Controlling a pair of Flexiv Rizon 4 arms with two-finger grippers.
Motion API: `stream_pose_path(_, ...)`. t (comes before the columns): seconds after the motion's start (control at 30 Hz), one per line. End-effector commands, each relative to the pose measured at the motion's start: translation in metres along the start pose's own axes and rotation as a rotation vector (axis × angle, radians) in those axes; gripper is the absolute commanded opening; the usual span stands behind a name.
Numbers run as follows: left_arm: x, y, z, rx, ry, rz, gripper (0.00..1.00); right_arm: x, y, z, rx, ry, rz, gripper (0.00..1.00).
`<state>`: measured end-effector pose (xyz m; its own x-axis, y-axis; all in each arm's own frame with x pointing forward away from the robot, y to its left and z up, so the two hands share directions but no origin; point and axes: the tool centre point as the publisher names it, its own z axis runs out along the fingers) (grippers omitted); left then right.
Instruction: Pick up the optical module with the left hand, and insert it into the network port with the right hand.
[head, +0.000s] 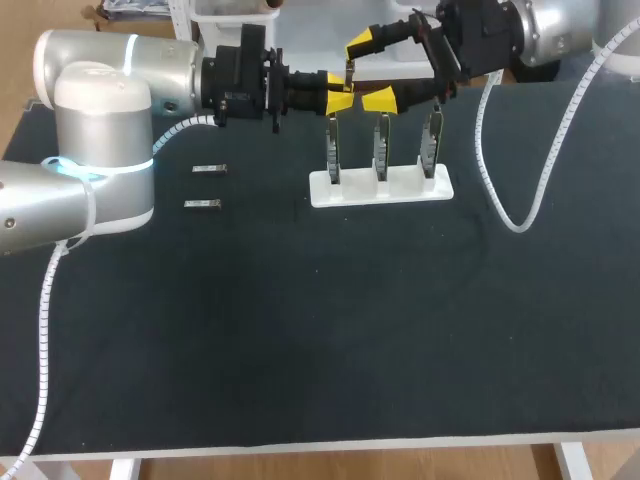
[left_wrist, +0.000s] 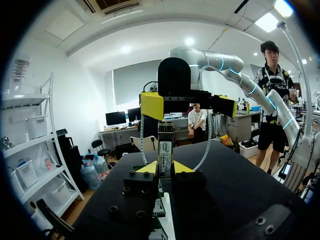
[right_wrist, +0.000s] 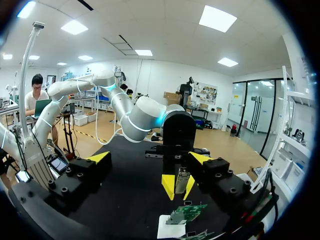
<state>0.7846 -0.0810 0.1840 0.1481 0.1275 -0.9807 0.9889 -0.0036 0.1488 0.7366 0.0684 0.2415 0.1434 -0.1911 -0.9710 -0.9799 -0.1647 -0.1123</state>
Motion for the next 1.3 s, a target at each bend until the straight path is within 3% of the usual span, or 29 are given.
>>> stream_pose_path(0.03, 0.000, 0.000, 0.000, -0.002, 0.000, 0.002, 0.00, 0.000, 0.000, 0.000, 0.001, 0.000, -0.001, 1.00)
stream_pose_path(0.37, 0.000, 0.000, 0.000, -0.002, 0.000, 0.002, 0.00, -0.011, -0.025, 0.014, -0.050, -0.010, -0.051, 1.00)
stream_pose_path(0.63, 0.000, 0.000, 0.000, -0.002, 0.000, 0.002, 0.00, -0.003, -0.047, 0.009, -0.046, -0.035, -0.042, 1.00)
stream_pose_path(1.3, 0.000, 0.000, 0.000, -0.002, 0.000, 0.002, 0.00, 0.013, -0.038, 0.009, -0.042, -0.081, -0.001, 1.00)
